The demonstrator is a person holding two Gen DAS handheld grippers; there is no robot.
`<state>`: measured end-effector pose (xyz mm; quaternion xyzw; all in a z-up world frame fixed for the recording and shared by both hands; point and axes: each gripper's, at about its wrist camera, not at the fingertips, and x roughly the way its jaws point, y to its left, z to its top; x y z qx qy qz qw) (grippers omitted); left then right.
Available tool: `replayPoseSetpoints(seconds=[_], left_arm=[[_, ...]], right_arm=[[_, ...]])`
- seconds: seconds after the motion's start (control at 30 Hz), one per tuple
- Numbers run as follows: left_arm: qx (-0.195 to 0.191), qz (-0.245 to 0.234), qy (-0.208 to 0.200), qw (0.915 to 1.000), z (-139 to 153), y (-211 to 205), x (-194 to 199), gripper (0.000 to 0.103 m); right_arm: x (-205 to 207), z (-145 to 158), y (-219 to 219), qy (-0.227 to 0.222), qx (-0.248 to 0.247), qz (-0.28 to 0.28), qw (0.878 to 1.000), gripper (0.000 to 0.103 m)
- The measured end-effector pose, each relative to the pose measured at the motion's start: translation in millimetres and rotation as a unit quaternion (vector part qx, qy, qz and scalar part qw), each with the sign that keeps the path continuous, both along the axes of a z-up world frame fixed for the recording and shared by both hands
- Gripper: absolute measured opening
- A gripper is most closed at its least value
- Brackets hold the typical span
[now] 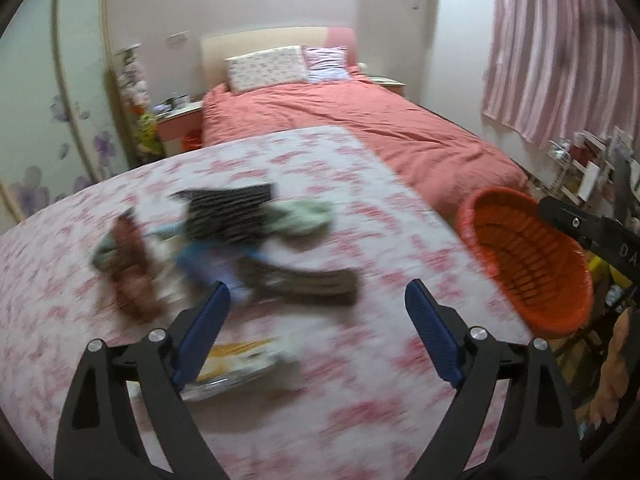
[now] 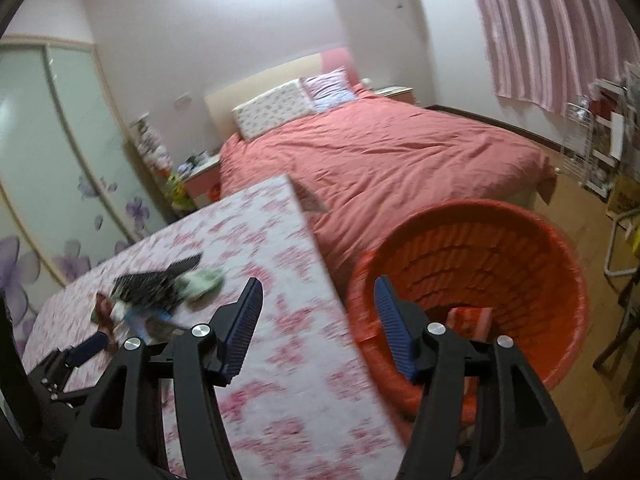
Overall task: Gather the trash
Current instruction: 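Grasp the yellow snack wrapper with the left tool while the right tool returns to the table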
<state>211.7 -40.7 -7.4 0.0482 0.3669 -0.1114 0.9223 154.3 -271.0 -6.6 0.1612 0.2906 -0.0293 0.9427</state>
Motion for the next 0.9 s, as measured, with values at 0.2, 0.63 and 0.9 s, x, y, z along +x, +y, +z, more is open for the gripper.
replayPoseSetpoints(seconds=[0.2, 0.63, 0.9], left_arm=[[-0.006, 0.061, 0.006, 0.9981, -5, 67, -6, 0.088], [-0.016, 0.124, 0.023, 0.9918, -22, 138, -11, 0.088], [-0.010, 0.061, 0.014, 0.9980, -25, 111, -16, 0.087]], right_arm=[[5, -11, 43, 0.025, -0.017, 0.045, 0.999, 0.060], [6, -38, 138, 0.083, -0.061, 0.146, 0.984, 0.060], [7, -44, 147, 0.088, -0.068, 0.136, 0.984, 0.060]])
